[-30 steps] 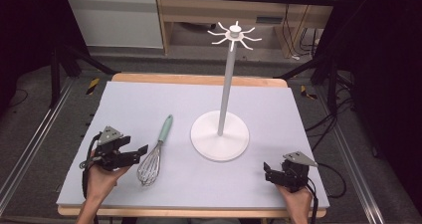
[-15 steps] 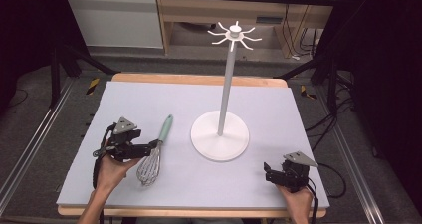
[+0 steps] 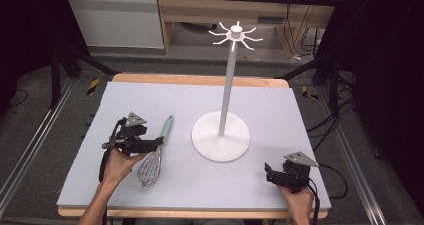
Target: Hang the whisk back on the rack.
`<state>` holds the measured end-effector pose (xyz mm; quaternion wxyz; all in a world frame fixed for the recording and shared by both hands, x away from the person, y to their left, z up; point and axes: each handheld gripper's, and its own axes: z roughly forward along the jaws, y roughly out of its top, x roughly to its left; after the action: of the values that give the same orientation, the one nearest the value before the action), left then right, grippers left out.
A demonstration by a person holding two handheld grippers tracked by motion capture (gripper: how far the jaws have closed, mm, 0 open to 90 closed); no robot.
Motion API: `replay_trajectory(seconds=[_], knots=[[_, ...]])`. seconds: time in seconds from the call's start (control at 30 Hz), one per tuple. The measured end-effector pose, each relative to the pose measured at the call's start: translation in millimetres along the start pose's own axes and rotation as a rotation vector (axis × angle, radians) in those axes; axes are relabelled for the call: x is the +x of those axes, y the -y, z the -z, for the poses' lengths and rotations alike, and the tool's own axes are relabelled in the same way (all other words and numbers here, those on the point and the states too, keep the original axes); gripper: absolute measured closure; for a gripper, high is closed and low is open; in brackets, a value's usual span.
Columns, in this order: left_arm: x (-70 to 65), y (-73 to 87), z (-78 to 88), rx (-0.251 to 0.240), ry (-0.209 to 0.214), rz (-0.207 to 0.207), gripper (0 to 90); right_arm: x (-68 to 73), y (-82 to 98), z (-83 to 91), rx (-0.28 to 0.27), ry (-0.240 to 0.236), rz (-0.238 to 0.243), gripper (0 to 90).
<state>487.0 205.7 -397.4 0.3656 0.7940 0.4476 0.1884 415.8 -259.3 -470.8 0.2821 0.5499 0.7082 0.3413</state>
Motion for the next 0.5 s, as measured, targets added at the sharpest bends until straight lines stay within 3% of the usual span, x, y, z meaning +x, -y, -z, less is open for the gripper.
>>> replay_trajectory(seconds=[0.5], knots=[[1.4,-8.9,-15.4,0.085,-0.019,-0.023,30.2,-0.3,0.1,-0.2,0.002,-0.003,-0.004,8.9]])
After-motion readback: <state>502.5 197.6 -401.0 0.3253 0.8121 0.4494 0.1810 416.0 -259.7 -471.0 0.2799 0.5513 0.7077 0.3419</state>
